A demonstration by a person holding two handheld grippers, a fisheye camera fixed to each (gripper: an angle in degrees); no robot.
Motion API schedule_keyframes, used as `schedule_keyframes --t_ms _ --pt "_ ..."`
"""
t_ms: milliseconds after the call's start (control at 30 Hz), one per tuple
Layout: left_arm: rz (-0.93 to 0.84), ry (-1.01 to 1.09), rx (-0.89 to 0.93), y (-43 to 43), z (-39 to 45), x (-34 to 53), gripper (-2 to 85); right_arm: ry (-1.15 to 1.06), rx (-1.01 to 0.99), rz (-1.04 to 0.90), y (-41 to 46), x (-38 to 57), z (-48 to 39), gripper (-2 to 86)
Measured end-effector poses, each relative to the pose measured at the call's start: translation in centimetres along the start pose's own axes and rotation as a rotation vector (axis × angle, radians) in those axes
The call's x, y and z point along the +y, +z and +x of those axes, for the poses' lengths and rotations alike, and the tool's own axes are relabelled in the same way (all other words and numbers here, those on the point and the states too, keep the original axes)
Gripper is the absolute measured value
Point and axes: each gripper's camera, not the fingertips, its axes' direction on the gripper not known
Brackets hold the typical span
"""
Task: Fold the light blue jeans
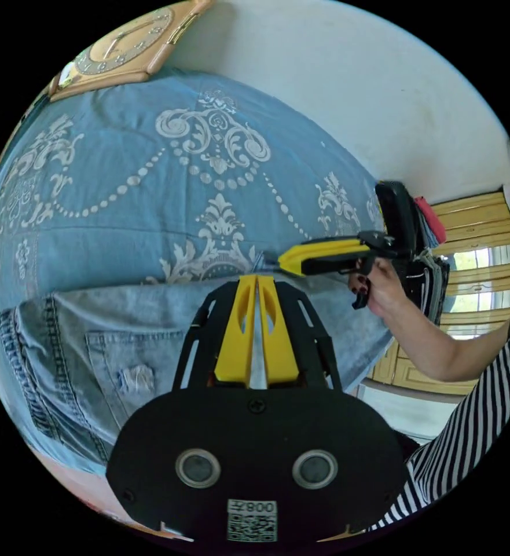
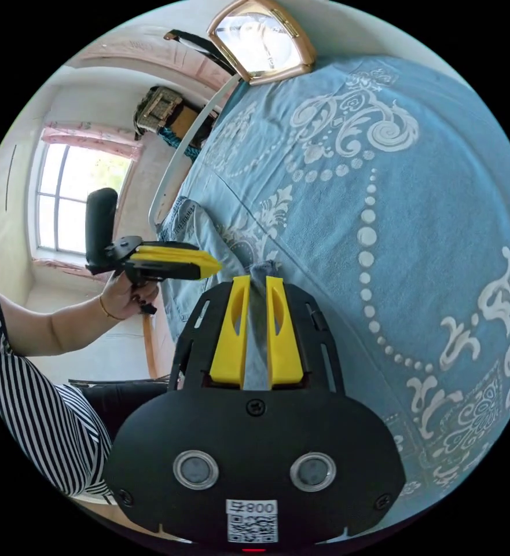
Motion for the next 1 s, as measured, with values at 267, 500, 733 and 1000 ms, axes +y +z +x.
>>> schedule_keyframes --t_ms 267,500,733,1000 --pt "-0.080 0.029 -0.061 -1.0 -5.0 5.5 0.1 0.051 -0.030 -0.043 -0.4 -5.0 -1.5 0.7" --pt "-0.105 0.011 -0.103 -4.1 -7.6 9.6 0.8 0.024 0.021 -0.029 -2.2 -7.5 -4.0 1.9" --pt "-0.034 0.181 -0.343 -10.6 -9.9 9.0 6.8 0.025 0.098 -0.037 -3.5 -9.4 -5.2 7.3" --pt "-0.309 0.245 -0.263 -11.4 -16.1 8.0 2.4 0.022 0.106 -0.095 -3.4 -10.7 -6.3 2.4"
